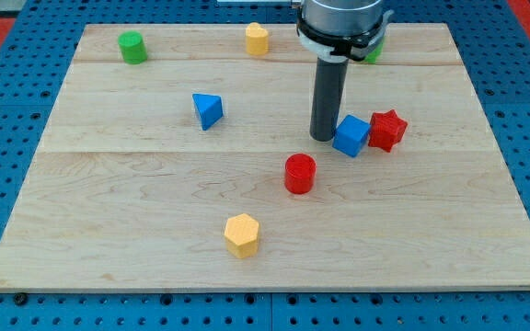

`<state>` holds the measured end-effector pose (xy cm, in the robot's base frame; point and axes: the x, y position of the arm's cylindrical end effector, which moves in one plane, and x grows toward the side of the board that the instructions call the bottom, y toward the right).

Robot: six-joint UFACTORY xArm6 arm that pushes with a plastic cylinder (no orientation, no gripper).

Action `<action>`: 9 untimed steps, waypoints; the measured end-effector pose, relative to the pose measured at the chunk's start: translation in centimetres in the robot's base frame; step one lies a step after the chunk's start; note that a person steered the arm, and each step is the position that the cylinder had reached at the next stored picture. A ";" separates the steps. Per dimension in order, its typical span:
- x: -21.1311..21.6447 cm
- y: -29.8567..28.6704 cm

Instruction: Push the red circle towards the red star

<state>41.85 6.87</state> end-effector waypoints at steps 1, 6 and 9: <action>1.5 -5.0; 11.0 -0.7; 6.8 8.5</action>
<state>48.63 15.41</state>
